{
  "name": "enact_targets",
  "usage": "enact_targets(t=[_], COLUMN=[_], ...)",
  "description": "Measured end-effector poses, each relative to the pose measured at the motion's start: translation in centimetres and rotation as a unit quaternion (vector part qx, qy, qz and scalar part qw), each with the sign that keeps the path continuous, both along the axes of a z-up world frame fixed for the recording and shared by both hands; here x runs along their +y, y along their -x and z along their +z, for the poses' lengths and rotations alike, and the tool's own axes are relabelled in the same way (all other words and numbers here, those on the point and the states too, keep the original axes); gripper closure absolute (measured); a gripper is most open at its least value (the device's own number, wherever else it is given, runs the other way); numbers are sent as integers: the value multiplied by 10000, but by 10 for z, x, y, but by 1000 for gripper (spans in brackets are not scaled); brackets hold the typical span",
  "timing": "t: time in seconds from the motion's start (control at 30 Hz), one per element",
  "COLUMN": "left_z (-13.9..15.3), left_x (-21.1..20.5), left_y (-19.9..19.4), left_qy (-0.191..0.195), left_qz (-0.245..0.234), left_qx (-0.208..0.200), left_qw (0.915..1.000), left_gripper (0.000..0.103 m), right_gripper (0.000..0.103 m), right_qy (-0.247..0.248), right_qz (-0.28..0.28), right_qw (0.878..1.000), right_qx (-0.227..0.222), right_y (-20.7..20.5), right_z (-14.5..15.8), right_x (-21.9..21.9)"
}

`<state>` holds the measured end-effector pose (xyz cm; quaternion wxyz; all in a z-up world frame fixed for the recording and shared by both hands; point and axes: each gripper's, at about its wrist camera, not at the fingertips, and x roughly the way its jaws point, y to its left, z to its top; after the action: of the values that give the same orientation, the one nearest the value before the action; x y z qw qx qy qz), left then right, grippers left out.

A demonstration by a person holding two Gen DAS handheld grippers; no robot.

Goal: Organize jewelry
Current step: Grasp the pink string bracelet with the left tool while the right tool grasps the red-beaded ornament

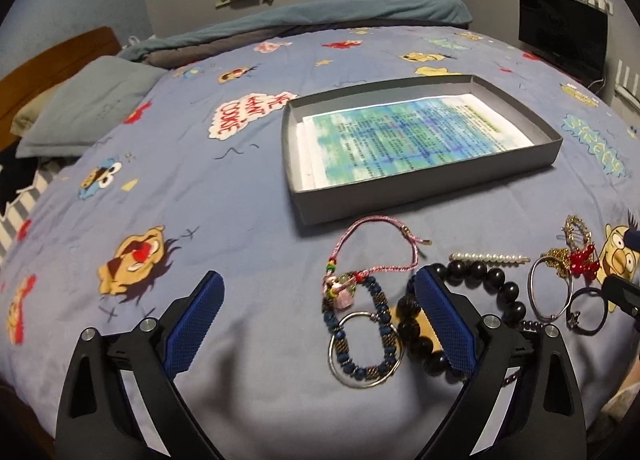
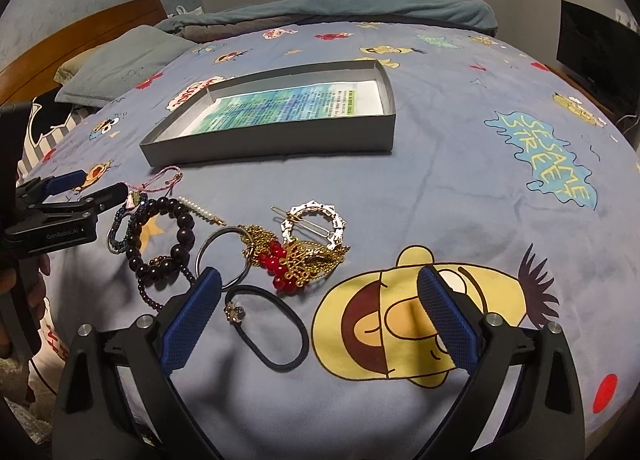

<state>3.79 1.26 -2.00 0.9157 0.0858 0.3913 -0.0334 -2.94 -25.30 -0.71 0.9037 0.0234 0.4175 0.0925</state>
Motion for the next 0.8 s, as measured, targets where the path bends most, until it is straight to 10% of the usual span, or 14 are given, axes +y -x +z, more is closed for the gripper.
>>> enact_targets(t=[0.8], left_z=[-3], left_x=[-6], left_y=[-1], left_qy=[156], left_qz=[-614], left_qx=[109], left_qw=[9979], left_gripper=[97], right_gripper=[95], right_qy=[40], right_qz=[203], right_qw=[9998], right_qx=[-40], right_y=[-7], right_z=[-4], right_x=[4])
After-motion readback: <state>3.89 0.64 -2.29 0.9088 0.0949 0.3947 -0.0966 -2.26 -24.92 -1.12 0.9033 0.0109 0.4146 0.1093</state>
